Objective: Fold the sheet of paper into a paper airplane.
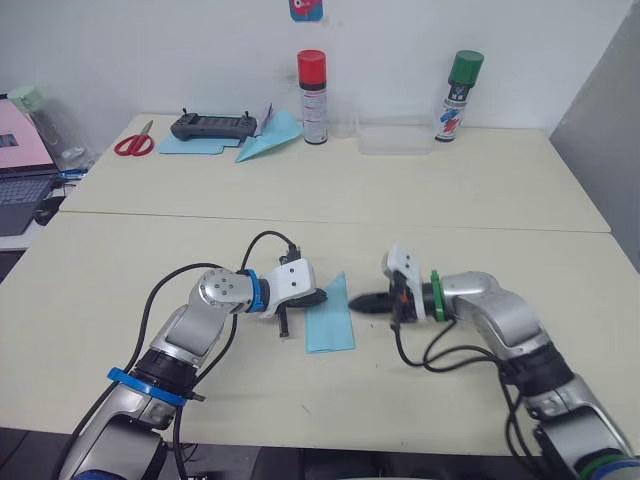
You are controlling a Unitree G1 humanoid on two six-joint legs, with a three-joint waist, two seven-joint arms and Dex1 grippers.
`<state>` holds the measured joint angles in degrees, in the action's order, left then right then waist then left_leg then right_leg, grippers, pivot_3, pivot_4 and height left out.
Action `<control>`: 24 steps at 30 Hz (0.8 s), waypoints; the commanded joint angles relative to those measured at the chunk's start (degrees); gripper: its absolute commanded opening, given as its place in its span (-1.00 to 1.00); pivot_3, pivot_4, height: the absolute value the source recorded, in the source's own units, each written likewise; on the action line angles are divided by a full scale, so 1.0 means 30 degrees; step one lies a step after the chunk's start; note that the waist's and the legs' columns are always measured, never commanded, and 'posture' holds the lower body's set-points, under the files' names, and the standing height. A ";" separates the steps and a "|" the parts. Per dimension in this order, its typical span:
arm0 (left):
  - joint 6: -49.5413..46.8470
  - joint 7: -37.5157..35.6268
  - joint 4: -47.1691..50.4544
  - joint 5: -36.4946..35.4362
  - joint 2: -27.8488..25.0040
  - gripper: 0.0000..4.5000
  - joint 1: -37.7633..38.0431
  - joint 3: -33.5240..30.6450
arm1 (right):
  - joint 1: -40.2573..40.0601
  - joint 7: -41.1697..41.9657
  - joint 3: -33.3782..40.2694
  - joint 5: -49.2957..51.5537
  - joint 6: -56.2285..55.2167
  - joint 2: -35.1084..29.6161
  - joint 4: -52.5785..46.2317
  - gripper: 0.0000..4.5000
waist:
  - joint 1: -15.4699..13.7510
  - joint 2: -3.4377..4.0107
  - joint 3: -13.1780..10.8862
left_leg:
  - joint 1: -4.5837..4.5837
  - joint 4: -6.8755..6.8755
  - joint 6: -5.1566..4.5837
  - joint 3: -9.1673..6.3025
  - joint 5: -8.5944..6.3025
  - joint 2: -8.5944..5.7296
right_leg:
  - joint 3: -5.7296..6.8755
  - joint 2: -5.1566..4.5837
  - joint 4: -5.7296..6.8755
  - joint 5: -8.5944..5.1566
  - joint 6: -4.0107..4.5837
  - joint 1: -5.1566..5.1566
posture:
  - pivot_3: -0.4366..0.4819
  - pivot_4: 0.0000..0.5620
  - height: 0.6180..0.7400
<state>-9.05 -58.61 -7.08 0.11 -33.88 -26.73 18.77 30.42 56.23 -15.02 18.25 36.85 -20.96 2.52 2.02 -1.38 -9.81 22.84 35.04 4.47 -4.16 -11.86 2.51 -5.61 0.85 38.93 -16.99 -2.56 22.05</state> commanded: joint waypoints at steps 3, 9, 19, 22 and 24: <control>-0.0099 -0.0031 -0.1042 0.0968 0.0041 -1.00 0.0230 0.0754 | 0.0527 -0.2280 0.0274 -0.0985 -0.1003 0.1570 0.2306 -0.99 | -0.0060 0.0007 -0.0005 | 0.0027 0.0000 0.0000 0.0000 -0.0001 -0.0004 | 0.0000 -0.0004 -0.0007 0.0000 0.0001 0.0014 | -0.05 -0.47 1.00; -0.0093 -0.0063 -0.0823 0.1018 0.0017 -1.00 0.0421 0.0723 | 0.0770 -0.3247 -0.0751 -0.2809 -0.2144 0.2063 0.4026 -0.99 | 0.0016 0.0016 -0.0003 | 0.0001 0.0000 -0.0002 0.0002 0.0000 0.0001 | -0.0004 0.0007 0.0019 0.0000 0.0003 0.0017 | -0.05 -0.47 1.00; -0.0274 -0.0054 -0.0419 0.0968 -0.0123 -1.00 0.0725 0.0591 | 0.1672 -0.6685 0.0295 -0.4738 -0.4843 0.2386 0.7278 -0.99 | 0.0069 0.0024 0.0016 | -0.0029 0.0005 -0.0004 0.0003 0.0003 0.0000 | -0.0010 0.0005 0.0020 0.0005 0.0002 -0.0018 | -0.05 -0.47 1.00; -0.0336 -0.0040 -0.0402 0.0907 -0.0103 -1.00 0.0722 0.0565 | 0.1710 -0.6966 0.0775 -0.4710 -0.5483 0.2227 0.7255 -0.99 | 0.0057 0.0025 0.0015 | -0.0025 0.0005 -0.0004 0.0003 0.0002 -0.0001 | -0.0009 0.0003 0.0017 0.0004 0.0002 -0.0018 | -0.05 -0.47 1.00; -0.0401 -0.0042 -0.0400 0.0837 -0.0073 -1.00 0.0744 0.0534 | 0.1594 -0.6828 0.1179 -0.4339 -0.5776 0.2208 0.6812 -0.99 | 0.0051 0.0026 0.0014 | -0.0020 0.0004 -0.0004 0.0002 0.0003 -0.0001 | -0.0009 0.0003 0.0017 0.0005 0.0002 -0.0016 | -0.05 -0.47 1.00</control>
<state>-8.36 -58.25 -6.48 0.81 -33.78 -26.16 18.70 35.84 37.16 -14.33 5.69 19.97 -12.87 22.88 2.17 -1.30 -9.77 22.79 35.06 4.46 -4.16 -11.86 2.51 -5.64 0.86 38.98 -16.98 -2.55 22.00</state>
